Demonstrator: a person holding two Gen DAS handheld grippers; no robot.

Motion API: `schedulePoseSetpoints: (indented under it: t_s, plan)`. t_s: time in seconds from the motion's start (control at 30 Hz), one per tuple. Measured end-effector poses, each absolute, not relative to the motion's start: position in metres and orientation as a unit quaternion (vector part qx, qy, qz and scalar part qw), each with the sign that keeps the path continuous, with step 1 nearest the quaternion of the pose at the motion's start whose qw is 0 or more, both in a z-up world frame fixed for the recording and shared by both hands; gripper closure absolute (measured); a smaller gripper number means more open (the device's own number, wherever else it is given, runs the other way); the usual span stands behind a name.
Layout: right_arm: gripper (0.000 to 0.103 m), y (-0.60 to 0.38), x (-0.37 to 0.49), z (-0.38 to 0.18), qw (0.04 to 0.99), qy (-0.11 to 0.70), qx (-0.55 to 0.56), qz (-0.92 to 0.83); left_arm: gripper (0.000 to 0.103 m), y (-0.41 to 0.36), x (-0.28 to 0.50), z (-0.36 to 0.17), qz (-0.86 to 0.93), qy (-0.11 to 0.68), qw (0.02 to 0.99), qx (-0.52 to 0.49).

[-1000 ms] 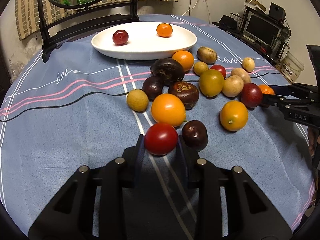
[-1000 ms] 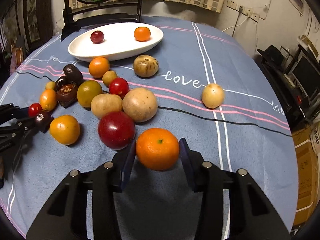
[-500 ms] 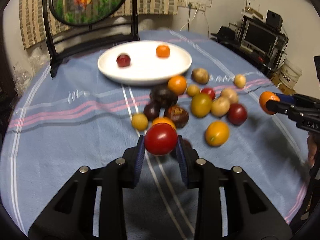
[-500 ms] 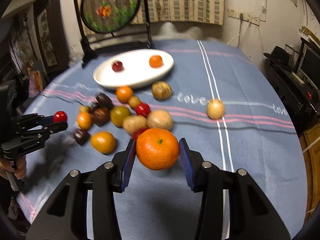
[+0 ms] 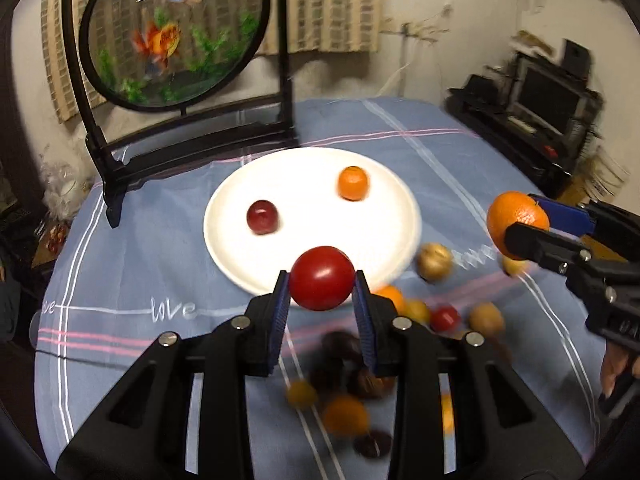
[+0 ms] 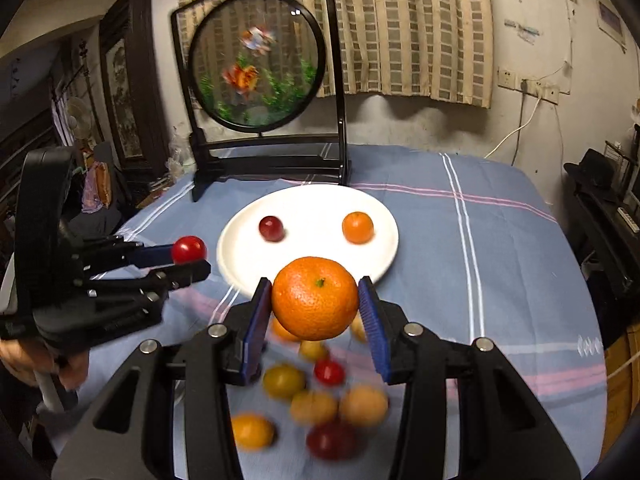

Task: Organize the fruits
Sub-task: 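Carry both fruits onto the white plate and open both tools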

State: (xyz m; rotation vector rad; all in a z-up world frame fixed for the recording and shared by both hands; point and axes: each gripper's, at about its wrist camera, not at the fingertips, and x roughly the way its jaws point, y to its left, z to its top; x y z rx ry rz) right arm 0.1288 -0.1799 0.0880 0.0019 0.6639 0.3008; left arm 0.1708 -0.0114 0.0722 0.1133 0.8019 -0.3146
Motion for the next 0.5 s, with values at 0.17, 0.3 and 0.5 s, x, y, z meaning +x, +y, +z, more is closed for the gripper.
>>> schedulePoseSetpoints:
  t_s: [0.17,0.3,0.5]
  plan:
    - [0.058,-0.167,0.207,0.052,0.910,0.391,0.006,0.137,0.071,-0.013,0.240,0.032,-0.135,0.451,0.882,0.024]
    - [0.058,-0.157,0.250,0.022,0.891,0.436,-0.011,0.124,0.071,-0.007,0.273,0.005,-0.127,0.483,0.866,0.005]
    - [0.058,-0.153,0.293,0.001,0.885,0.453,-0.023,0.105,0.071,0.002,0.307,-0.014,-0.106,0.493,0.863,-0.001]
